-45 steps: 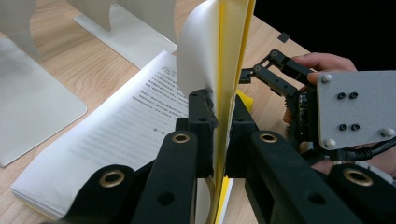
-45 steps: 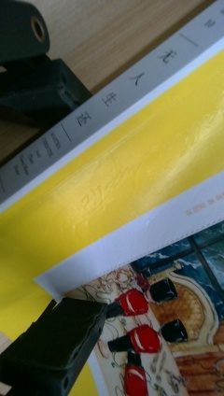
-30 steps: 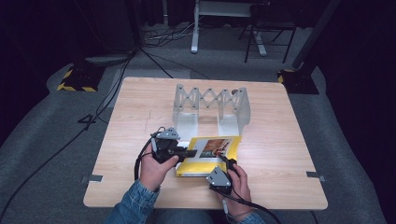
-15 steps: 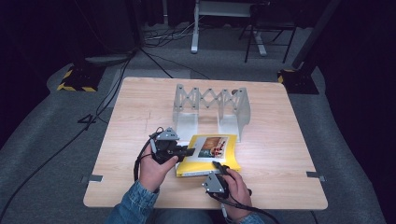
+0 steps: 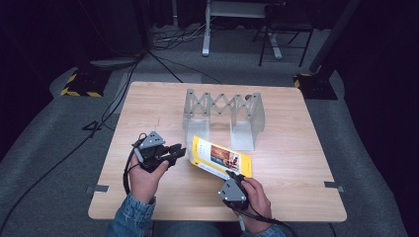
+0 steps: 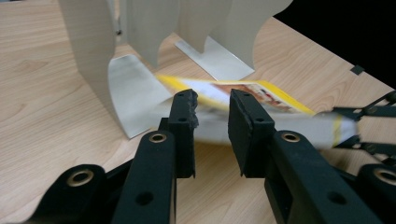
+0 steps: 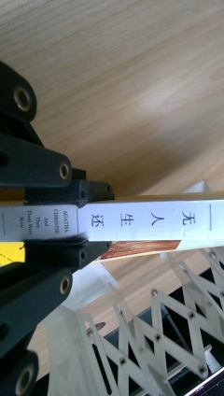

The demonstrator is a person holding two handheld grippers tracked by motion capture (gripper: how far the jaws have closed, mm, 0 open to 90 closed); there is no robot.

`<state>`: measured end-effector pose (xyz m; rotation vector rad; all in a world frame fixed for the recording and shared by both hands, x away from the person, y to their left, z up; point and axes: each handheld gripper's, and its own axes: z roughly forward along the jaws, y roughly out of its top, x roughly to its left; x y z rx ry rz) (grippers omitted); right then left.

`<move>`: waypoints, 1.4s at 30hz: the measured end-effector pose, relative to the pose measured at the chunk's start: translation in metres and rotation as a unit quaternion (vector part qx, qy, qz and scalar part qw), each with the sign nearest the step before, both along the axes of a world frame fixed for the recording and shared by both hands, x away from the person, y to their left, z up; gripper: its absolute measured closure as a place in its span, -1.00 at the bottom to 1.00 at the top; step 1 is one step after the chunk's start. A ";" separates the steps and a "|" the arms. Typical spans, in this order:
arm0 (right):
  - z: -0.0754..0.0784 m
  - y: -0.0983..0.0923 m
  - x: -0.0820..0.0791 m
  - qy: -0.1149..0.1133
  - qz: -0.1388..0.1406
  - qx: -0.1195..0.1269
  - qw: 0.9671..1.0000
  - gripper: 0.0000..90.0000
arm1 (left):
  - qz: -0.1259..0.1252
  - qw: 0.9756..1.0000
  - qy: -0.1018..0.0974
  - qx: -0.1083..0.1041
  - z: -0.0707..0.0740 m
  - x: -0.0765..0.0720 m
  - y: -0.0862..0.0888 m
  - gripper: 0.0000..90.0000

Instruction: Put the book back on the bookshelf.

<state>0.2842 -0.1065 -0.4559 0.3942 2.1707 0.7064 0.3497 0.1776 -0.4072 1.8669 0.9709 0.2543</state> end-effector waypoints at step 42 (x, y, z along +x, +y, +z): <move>0.100 -0.074 0.068 -0.032 -0.147 0.295 0.944 0.70 | 0.042 0.999 0.031 -0.004 -0.015 -0.025 0.044 0.52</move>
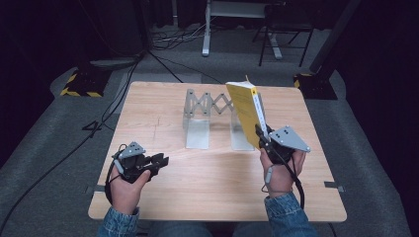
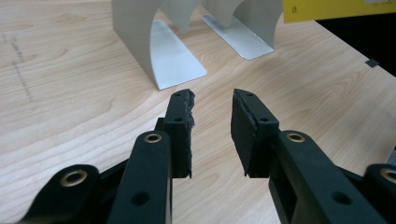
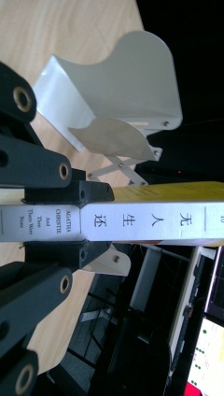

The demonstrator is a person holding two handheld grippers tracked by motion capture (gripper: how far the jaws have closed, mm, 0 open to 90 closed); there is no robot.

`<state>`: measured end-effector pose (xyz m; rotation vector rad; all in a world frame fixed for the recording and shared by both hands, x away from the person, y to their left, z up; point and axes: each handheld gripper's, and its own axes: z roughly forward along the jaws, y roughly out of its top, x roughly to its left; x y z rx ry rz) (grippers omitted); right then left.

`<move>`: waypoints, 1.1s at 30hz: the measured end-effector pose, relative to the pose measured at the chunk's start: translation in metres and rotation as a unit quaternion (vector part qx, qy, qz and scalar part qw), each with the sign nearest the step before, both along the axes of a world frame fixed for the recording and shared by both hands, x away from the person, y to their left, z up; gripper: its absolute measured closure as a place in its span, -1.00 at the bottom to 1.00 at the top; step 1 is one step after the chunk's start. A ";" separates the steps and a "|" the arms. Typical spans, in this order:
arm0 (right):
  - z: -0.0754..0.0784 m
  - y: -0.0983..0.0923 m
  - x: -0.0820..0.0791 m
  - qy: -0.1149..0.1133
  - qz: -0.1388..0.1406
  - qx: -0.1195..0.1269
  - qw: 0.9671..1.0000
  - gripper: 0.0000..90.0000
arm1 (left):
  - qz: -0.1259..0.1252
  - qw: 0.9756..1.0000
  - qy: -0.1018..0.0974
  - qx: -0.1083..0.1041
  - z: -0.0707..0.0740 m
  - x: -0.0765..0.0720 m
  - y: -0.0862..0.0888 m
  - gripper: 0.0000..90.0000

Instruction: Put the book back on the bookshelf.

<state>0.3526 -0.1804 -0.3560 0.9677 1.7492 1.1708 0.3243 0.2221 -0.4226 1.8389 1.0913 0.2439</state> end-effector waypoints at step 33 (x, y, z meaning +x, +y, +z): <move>-0.034 0.023 0.070 -0.004 -0.041 0.082 0.996 0.69 | 0.052 0.999 0.001 -0.002 -0.003 -0.019 0.034 0.52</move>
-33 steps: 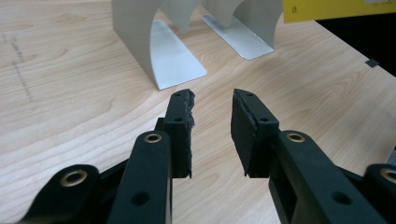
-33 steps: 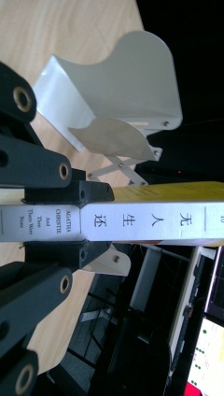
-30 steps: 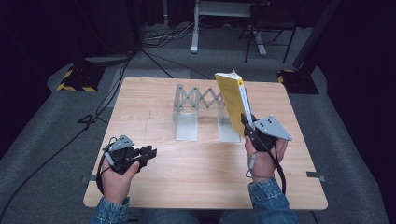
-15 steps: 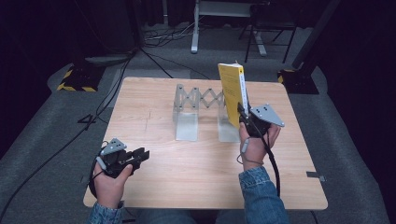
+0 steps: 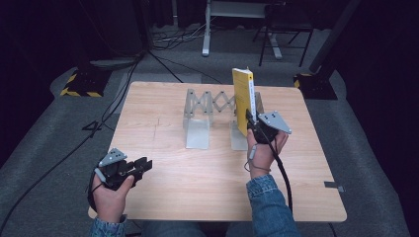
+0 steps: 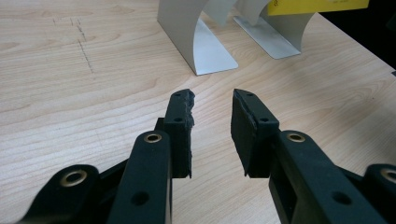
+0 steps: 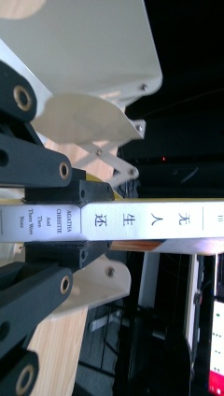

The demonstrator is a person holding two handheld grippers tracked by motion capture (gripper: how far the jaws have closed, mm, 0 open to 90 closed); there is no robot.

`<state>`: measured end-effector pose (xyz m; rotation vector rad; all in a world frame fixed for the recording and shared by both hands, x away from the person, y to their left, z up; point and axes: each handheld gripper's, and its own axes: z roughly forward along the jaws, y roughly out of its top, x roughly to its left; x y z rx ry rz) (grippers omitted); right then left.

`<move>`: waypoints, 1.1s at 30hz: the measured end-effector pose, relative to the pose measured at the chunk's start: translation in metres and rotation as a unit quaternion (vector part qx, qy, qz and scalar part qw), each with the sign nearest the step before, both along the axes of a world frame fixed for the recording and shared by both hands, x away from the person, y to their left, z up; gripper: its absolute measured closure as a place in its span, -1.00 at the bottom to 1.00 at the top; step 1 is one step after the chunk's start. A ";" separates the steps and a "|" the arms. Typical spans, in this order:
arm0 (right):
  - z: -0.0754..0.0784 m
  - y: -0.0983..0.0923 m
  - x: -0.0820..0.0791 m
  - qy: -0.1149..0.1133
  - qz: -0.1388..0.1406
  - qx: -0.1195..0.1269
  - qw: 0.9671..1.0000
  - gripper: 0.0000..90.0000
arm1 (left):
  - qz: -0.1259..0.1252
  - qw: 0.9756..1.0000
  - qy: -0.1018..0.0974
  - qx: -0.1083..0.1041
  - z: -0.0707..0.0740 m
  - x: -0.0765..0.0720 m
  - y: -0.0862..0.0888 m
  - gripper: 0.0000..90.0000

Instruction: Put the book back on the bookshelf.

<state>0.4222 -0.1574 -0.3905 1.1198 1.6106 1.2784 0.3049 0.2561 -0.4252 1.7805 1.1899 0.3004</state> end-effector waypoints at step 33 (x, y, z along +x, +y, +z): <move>-0.052 0.006 0.007 0.113 0.024 -0.032 0.993 0.66 | -0.012 1.000 0.006 0.006 -0.004 0.004 -0.006 0.51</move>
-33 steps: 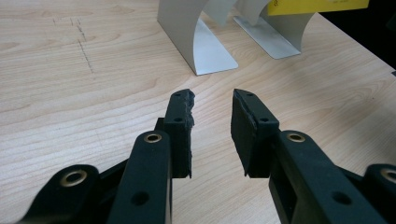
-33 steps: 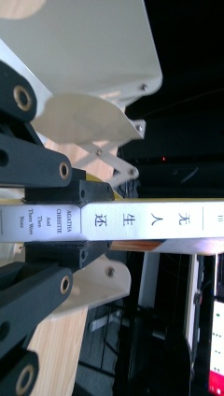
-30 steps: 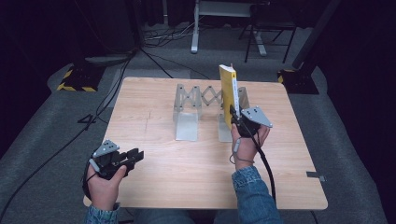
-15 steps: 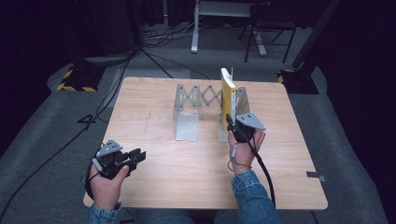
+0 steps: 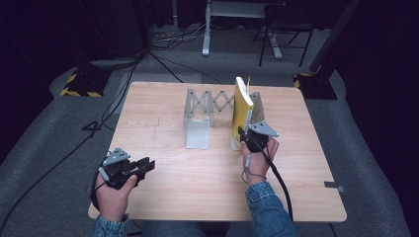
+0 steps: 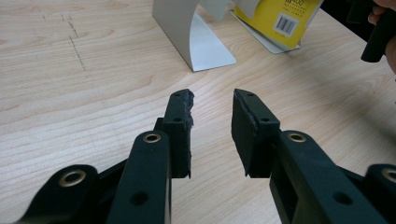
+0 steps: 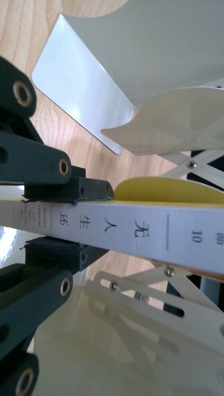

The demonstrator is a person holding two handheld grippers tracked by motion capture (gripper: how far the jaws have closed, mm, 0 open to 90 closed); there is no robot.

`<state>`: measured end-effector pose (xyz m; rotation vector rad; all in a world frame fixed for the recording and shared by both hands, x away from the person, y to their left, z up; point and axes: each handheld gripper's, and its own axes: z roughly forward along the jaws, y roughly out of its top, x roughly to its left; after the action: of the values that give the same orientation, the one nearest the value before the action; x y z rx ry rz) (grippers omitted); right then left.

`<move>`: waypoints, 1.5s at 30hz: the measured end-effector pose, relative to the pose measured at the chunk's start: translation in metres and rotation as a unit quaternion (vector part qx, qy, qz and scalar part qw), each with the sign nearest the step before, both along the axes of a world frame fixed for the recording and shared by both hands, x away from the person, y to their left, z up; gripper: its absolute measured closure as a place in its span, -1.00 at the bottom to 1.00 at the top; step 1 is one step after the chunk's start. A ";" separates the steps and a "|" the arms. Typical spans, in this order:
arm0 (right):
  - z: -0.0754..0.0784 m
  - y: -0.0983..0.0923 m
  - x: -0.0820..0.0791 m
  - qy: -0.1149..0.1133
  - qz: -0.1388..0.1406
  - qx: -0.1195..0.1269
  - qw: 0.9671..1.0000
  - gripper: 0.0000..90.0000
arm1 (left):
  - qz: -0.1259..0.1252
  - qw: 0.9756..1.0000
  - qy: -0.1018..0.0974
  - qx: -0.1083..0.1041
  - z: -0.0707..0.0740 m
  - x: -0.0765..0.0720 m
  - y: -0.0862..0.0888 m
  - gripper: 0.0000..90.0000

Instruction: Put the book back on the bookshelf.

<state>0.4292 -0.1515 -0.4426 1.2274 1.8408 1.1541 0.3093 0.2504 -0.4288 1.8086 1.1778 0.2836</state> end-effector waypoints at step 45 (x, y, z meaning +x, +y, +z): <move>0.044 -0.067 -0.042 -0.006 0.077 0.022 0.997 -0.38 | 0.010 0.999 -0.007 0.039 -0.013 -0.015 0.018 -0.24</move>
<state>0.3872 -0.2187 -0.3988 1.1170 1.9382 1.2875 0.2947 0.2686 -0.4416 1.8600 1.1893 0.3572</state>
